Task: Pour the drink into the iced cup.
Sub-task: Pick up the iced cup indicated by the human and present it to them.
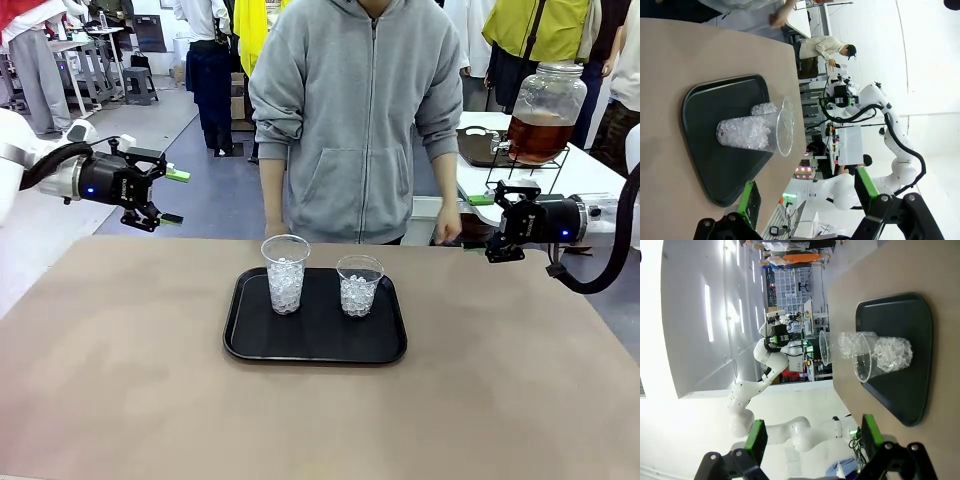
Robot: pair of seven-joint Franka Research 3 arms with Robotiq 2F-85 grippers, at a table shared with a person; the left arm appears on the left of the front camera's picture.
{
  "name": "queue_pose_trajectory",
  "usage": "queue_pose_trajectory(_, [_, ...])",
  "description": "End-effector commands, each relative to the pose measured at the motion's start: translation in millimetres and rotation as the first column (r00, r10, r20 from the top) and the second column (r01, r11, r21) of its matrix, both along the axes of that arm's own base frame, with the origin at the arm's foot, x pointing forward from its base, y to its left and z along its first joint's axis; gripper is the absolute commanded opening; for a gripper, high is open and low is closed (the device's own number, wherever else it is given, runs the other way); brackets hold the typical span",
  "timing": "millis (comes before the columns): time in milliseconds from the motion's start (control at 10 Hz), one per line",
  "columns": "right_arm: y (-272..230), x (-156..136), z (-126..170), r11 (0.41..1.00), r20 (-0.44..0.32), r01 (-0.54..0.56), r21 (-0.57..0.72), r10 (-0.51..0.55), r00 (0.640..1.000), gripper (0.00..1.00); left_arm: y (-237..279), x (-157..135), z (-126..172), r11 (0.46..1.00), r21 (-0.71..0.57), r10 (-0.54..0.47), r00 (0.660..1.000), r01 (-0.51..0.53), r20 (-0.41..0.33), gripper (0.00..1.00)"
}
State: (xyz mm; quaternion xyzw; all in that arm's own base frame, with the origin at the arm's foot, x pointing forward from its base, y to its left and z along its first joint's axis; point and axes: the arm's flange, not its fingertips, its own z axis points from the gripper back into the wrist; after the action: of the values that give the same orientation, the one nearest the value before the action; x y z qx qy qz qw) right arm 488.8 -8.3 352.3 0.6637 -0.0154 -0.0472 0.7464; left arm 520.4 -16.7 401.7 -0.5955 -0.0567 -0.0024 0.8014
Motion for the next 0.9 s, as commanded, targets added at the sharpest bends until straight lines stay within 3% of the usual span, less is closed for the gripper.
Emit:
queue_pose_trajectory(0, [-0.1,1.2,0.1,1.000,0.003,0.006,-0.007,-0.006,1.000,1.00,0.5,-1.5,0.9,1.000,0.003,0.004,1.000,-0.004,0.002,1.00])
queue_pose_trajectory(800, [-0.1,1.2,0.1,1.000,0.003,0.006,-0.007,-0.006,1.000,1.00,0.5,-1.5,0.9,1.000,0.003,0.004,1.000,-0.004,0.002,1.00])
